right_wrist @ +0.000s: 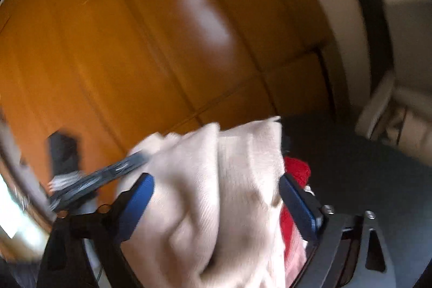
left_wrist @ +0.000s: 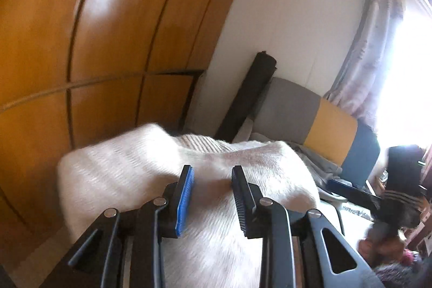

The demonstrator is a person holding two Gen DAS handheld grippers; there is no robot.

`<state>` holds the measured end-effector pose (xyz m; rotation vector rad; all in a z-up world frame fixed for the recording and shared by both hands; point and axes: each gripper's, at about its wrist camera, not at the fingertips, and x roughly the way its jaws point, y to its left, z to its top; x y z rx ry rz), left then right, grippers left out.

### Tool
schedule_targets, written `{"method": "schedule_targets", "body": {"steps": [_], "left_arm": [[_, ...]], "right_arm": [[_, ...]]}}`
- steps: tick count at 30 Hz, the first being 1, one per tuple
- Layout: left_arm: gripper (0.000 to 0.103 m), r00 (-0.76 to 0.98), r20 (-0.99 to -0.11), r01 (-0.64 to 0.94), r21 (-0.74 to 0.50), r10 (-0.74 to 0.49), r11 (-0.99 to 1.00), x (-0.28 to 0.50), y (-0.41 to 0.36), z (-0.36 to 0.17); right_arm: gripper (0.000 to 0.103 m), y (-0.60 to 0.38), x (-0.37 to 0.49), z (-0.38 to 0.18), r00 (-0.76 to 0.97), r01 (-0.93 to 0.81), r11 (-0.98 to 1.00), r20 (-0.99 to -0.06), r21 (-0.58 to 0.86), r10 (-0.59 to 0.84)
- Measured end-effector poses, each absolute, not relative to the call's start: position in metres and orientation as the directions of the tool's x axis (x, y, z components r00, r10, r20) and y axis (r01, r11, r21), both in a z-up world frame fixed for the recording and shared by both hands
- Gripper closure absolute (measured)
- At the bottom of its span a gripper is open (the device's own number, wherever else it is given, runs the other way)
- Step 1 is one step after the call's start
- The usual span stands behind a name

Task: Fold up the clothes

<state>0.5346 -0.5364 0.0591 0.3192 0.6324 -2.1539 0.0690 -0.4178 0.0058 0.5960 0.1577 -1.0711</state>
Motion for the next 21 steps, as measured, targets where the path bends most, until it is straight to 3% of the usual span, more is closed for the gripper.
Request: {"method": "schedule_targets", "body": {"steps": [2,3,8,9,10,11,16,18,21], "left_arm": [[0.074,-0.609,-0.425,0.793,-0.333,-0.669,-0.51,0.531,-0.544,0.055],[0.074,-0.614,-0.424,0.79,-0.341,-0.666,-0.51,0.532,-0.547,0.053],[0.074,-0.624,-0.412,0.781,-0.346,-0.664,-0.52,0.539,-0.552,0.054],[0.074,-0.614,-0.409,0.789,-0.336,-0.675,-0.515,0.542,-0.552,0.054],[0.074,-0.601,-0.405,0.799,-0.336,-0.689,-0.499,0.548,-0.553,0.054],[0.074,-0.585,-0.402,0.809,-0.345,-0.704,-0.476,0.556,-0.553,0.053],[0.073,-0.6,-0.394,0.786,-0.452,-0.696,-0.421,0.595,-0.556,0.037],[0.073,-0.683,-0.352,0.699,-0.569,-0.64,-0.433,0.608,-0.555,0.029],[0.063,-0.747,-0.312,0.617,-0.652,-0.587,-0.44,0.606,-0.557,0.027]], "right_arm": [[0.034,-0.424,0.071,0.002,0.486,0.871,0.37,-0.453,0.324,-0.747],[0.037,-0.426,0.075,-0.002,0.479,0.877,0.38,-0.483,0.294,-0.733],[0.041,-0.406,0.145,-0.013,0.431,0.896,0.398,-0.603,0.197,-0.671],[0.048,-0.412,0.153,-0.017,0.404,0.906,0.39,-0.622,0.166,-0.671],[0.072,-0.417,0.159,-0.017,0.37,0.917,0.378,-0.634,0.131,-0.679],[0.083,-0.419,0.161,-0.012,0.352,0.923,0.368,-0.631,0.112,-0.691],[0.086,-0.417,0.155,0.024,0.227,0.957,0.29,-0.582,-0.015,-0.781],[0.086,-0.414,0.154,0.018,0.21,0.966,0.258,-0.585,0.0,-0.784],[0.086,-0.451,0.134,0.016,0.213,0.971,0.235,-0.615,0.046,-0.759]]}}
